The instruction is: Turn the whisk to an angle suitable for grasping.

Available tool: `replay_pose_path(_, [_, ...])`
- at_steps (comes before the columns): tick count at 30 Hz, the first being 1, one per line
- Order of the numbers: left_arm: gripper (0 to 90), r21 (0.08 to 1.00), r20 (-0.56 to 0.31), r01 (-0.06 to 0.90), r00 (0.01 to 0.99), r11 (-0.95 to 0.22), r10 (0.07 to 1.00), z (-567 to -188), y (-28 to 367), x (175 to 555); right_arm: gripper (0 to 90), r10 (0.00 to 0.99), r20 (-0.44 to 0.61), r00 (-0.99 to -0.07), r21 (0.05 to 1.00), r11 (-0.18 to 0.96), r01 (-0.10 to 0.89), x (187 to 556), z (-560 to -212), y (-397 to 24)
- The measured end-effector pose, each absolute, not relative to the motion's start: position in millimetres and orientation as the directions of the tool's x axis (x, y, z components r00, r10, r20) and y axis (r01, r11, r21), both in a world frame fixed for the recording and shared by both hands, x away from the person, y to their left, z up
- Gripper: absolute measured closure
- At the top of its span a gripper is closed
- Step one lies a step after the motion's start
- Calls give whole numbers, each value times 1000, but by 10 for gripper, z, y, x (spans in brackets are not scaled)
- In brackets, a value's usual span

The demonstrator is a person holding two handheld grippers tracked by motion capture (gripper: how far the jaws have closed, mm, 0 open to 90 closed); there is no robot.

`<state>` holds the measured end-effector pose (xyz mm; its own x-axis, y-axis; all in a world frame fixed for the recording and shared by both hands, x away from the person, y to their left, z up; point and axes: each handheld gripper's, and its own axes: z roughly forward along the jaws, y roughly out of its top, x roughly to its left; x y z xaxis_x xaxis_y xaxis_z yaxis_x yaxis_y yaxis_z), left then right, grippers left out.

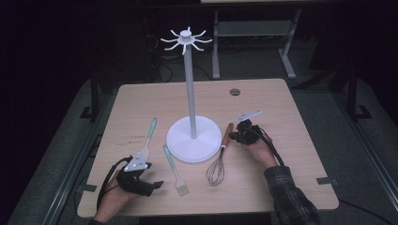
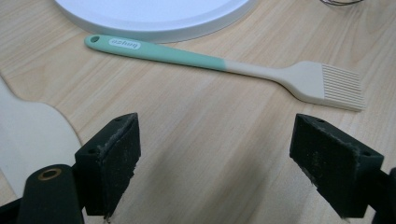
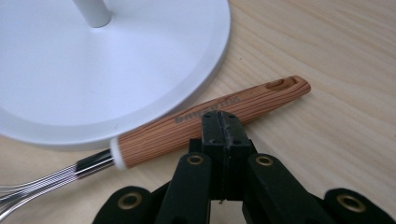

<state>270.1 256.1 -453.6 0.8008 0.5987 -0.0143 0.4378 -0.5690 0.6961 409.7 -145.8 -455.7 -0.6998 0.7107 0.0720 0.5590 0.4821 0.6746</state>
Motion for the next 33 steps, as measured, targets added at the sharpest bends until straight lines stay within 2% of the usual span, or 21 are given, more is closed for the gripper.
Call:
replay_pose_path(8, [159, 699, -26, 442, 801, -562, 598, -4531, 2568, 2700, 900, 645, 160, -747, 640, 508, 576, 3836, -4375, -1355])
replay_pose_path(14, [160, 699, -26, 440, 803, -563, 595, -4530, 2565, 2696, 900, 565, 157, -810, 616, 585, 527, 3681, -4352, -1078])
replay_pose_path(18, [160, 695, -26, 442, 804, -567, 594, -4535, 2570, 2699, 900, 546, 139, -826, 591, 624, 511, 3621, -4363, -971])
replay_pose_path(33, [160, 695, -27, 443, 803, -566, 596, -4534, 2569, 2696, 900, 533, 127, -837, 564, 655, 503, 3572, -4382, -937])
